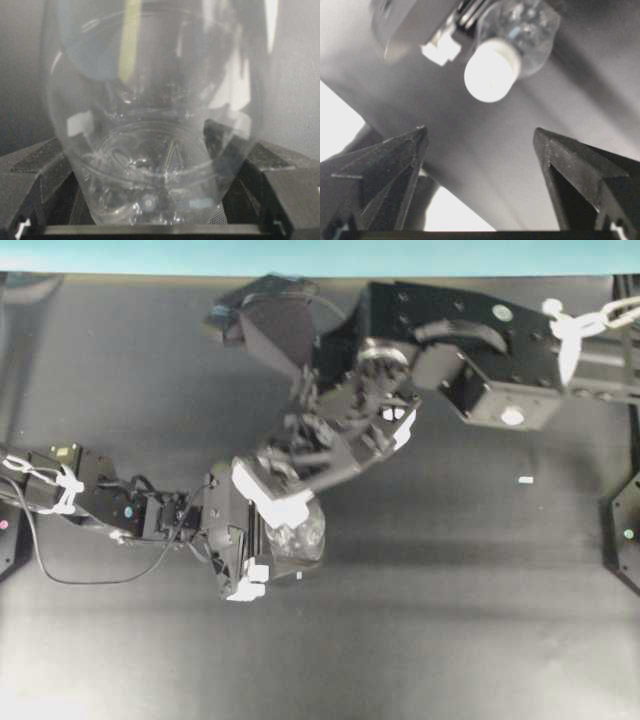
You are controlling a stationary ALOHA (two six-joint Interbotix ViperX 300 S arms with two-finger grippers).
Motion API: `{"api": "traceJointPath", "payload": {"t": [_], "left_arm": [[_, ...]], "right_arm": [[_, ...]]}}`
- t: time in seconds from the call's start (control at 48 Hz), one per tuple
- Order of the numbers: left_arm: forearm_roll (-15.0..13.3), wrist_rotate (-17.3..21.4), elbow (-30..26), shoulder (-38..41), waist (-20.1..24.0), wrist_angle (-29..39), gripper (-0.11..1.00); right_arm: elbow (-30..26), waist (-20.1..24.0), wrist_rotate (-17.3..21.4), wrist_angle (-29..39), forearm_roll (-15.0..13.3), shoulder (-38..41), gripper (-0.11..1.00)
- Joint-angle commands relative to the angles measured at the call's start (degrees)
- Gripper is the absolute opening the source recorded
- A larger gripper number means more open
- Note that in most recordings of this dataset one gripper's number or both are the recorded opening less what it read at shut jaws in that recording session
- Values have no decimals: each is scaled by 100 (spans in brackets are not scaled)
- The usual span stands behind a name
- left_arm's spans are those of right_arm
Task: Open the bottle cap by holding the bottle with the left arm and twisting the cap with the right arm.
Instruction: 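Swing the right gripper over above the bottle's white cap, then lower the right gripper onto the white cap and close on it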
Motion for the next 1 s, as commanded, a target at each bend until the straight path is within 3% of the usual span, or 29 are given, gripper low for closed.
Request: {"api": "traceJointPath", "payload": {"t": [0.0,0.417,0.729,0.875,0.979], "left_arm": [[18,9,-26,26,-9,0,82],[18,9,-44,26,-97,0,82],[18,0,-18,35,-132,0,82],[18,-9,-9,35,-132,0,82],[18,-9,-9,44,-123,0,82]], "right_arm": [[-70,-9,79,-26,26,88,81],[-26,35,35,18,-70,431,80],[-9,97,18,18,-97,563,74],[-9,158,9,70,-97,589,69],[9,167,0,141,-105,598,58]]}}
